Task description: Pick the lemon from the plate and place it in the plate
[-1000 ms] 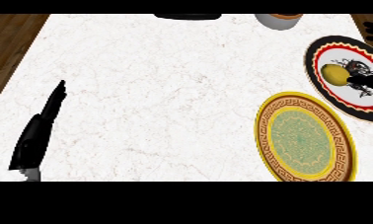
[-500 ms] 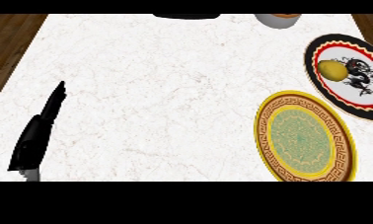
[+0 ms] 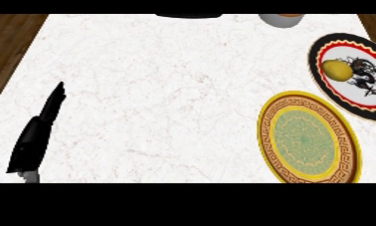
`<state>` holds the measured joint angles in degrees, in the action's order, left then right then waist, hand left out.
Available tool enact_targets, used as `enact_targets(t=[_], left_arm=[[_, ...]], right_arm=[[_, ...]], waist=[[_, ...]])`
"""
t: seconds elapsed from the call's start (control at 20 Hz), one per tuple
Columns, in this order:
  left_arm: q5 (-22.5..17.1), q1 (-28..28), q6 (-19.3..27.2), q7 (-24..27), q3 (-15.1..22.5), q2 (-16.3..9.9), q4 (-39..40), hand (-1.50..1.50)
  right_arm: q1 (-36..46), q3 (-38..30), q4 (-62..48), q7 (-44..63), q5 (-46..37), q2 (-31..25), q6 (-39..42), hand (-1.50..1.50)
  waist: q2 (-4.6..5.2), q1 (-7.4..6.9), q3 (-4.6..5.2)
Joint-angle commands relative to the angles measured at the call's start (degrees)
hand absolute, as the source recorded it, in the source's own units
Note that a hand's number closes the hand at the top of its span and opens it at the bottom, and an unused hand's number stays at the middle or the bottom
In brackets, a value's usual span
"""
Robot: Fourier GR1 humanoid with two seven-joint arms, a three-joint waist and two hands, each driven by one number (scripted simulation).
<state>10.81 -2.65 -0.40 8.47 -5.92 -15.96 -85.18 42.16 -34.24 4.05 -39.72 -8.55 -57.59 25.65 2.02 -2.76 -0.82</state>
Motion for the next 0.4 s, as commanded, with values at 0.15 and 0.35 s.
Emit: enact_targets(t=[0.15, 0.35], left_arm=[[0.1, 1.4, 0.4, -1.0, -0.4, -0.1, -0.2, 0.0], [0.8, 0.8, 1.3, -0.6, 0.6, 1.3, 0.0, 0.0]], right_arm=[[-4.5, -0.9, 2.2, -4.4, 0.9, -2.4, 5.3, -1.5], [-6.5, -1.6, 2.5, -4.7, 1.6, -1.7, 5.4, -1.5]], waist=[[0.21, 0.21, -0.3], [0.16, 0.2, -0.29]])
